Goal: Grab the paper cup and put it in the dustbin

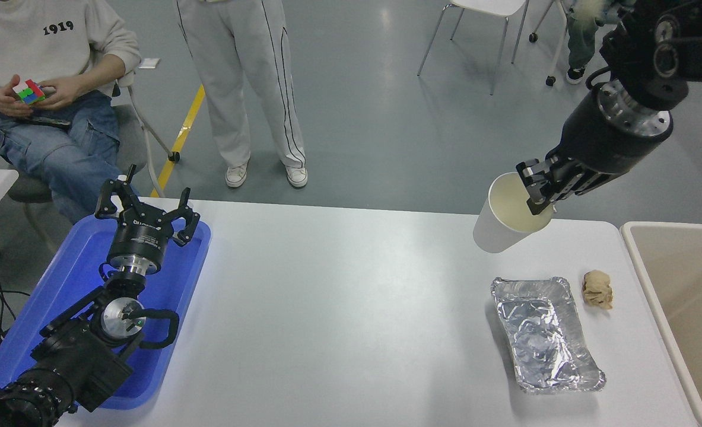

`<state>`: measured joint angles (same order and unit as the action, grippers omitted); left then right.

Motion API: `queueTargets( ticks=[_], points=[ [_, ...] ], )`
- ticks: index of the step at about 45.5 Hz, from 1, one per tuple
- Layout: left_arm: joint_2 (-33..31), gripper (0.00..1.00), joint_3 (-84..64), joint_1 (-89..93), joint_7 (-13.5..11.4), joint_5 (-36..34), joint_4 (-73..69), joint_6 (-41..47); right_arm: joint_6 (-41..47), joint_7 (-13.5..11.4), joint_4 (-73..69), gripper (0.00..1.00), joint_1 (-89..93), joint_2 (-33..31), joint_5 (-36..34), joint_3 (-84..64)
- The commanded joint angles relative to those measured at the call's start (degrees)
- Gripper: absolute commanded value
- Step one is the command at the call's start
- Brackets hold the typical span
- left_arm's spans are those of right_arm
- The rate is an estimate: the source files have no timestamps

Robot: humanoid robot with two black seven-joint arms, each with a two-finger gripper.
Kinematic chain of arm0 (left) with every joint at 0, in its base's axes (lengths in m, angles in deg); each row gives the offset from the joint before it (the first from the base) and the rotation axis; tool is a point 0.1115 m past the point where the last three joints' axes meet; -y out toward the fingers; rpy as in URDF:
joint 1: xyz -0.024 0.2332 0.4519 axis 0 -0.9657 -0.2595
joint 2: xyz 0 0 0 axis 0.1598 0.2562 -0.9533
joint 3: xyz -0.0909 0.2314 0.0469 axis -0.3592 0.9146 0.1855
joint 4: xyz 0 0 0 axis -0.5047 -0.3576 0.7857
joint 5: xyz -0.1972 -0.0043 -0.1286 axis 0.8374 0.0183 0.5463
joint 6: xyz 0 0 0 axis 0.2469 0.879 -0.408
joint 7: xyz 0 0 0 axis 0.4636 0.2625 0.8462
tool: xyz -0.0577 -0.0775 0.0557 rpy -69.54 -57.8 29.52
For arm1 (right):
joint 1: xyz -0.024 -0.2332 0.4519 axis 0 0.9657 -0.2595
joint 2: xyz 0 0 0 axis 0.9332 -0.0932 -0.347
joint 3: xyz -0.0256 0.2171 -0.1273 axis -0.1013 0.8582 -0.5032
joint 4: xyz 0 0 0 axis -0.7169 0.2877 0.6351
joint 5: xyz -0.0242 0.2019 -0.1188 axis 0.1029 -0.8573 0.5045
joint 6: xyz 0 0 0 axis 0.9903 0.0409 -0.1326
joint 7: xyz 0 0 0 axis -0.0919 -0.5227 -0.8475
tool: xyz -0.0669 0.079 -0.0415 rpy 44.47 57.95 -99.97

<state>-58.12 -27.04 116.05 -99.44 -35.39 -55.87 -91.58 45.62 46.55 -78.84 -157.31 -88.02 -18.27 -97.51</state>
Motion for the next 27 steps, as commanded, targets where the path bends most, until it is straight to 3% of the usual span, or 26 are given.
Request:
queueTargets(
  ticks=[1, 21, 27],
  points=[
    [0.0, 1.0, 0.0, 0.0, 0.0, 0.0, 0.0, 0.0, 0.0, 0.0, 0.0, 0.0, -0.6, -0.2, -0.1, -2.7],
    [0.0, 1.0, 0.0, 0.0, -0.1, 0.0, 0.0, 0.0, 0.0, 0.0, 0.7, 0.0, -0.3, -5.5, 0.9, -12.0],
    [0.0, 1.0, 0.0, -0.1, -0.1, 0.1, -0.1, 0.1, 0.0, 0.0, 1.2, 0.0, -0.3, -10.1, 1.0, -14.6]
  ],
)
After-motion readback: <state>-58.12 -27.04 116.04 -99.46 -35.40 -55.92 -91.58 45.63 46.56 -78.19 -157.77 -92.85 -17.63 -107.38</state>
